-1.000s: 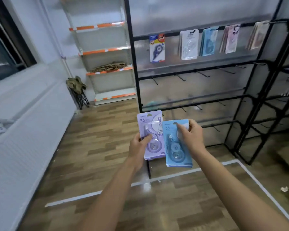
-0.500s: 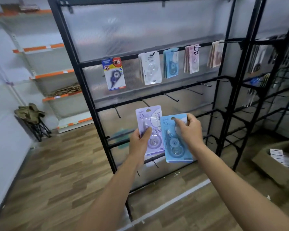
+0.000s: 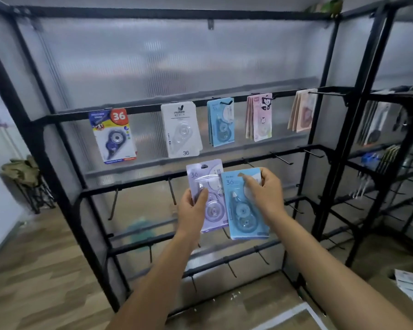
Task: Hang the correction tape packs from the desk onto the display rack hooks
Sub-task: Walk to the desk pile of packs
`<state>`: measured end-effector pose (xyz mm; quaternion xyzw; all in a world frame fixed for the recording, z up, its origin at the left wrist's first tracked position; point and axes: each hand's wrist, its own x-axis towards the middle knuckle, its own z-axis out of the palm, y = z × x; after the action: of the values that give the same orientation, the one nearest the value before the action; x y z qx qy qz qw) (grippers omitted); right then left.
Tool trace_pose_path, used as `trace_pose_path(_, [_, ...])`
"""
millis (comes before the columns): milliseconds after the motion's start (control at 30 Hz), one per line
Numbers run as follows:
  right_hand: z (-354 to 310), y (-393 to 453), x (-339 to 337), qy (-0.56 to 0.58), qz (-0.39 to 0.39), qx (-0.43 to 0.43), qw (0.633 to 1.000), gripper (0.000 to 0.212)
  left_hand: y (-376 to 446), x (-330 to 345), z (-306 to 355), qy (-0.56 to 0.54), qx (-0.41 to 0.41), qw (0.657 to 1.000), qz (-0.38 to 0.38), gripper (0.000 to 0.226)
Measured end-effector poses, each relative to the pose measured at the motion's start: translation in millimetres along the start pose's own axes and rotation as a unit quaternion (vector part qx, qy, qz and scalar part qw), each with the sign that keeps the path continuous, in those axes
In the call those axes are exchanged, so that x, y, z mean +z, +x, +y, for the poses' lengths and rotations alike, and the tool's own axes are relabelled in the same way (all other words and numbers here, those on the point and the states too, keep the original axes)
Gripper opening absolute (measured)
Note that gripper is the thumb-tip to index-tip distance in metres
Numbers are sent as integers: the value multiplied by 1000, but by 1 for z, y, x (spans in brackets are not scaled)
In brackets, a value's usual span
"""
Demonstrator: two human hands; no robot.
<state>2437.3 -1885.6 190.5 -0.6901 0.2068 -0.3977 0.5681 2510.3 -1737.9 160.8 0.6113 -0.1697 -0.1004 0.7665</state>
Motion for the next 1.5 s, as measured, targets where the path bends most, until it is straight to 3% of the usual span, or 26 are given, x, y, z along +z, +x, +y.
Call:
trace_pose_path(200, [-10, 67, -3, 6, -19, -12, 1000, 22, 35, 25, -9, 22, 11, 999, 25, 10])
trace_pose_path(333, [-21, 104, 9, 29, -37, 6, 999, 11, 62, 30, -4, 42, 34, 998, 32, 5])
trace_pose_path(567, [-61, 162, 29, 20, 1, -33, 999, 10, 110, 35, 1, 59, 64, 996, 0, 9])
trace_pose_path(833, [-70, 194, 49, -1, -5, -35, 999, 25, 134, 43, -6, 73, 26, 997, -27, 17])
trace_pose_path(933, [-70, 203, 52, -1, -3, -54, 999, 19, 137, 43, -10, 83, 28, 996, -25, 15])
trace_pose_path(1367, [-42, 251, 60, -32, -83, -98, 991, 29, 145, 87, -32, 62, -7, 996, 55, 11])
trace_pose_path(1500, [-34, 265, 72, -83, -86, -131, 984, 29, 147, 91, -42, 65, -76, 989, 105, 9])
